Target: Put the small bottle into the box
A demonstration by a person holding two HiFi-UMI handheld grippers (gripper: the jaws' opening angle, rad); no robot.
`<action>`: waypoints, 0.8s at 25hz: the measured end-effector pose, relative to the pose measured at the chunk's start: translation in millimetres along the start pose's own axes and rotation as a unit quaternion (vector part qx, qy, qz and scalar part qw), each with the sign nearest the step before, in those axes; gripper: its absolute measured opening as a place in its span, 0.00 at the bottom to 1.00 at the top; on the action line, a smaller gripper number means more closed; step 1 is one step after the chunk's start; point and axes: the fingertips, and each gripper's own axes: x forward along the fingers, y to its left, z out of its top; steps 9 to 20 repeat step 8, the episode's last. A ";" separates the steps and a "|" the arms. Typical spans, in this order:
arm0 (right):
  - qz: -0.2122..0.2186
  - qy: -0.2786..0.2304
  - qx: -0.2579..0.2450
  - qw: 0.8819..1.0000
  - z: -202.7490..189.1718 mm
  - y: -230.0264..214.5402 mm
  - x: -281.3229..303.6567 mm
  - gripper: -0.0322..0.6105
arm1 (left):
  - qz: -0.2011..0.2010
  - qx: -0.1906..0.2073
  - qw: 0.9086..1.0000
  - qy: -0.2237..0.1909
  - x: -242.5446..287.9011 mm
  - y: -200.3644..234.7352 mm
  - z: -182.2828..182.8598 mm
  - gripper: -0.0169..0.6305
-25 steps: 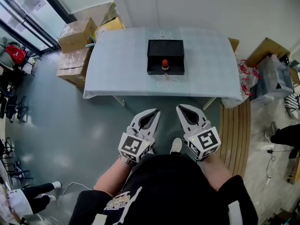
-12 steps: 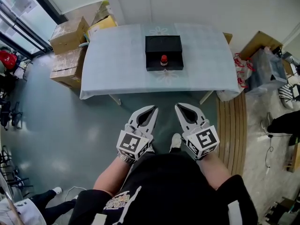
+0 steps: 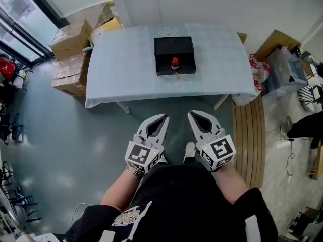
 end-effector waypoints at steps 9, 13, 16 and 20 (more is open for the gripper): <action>-0.002 0.001 0.000 1.000 -2.9 -2.4 -3.6 0.06 | -0.004 0.000 1.000 0.000 1.1 -4.4 -3.7 0.04; -0.002 0.001 0.000 1.000 -2.9 -2.4 -3.6 0.06 | -0.004 0.000 1.000 0.000 1.1 -4.4 -3.7 0.04; -0.002 0.001 0.000 1.000 -2.9 -2.4 -3.6 0.06 | -0.004 0.000 1.000 0.000 1.1 -4.4 -3.7 0.04; -0.002 0.001 0.000 1.000 -2.9 -2.4 -3.6 0.06 | -0.004 0.000 1.000 0.000 1.1 -4.4 -3.7 0.04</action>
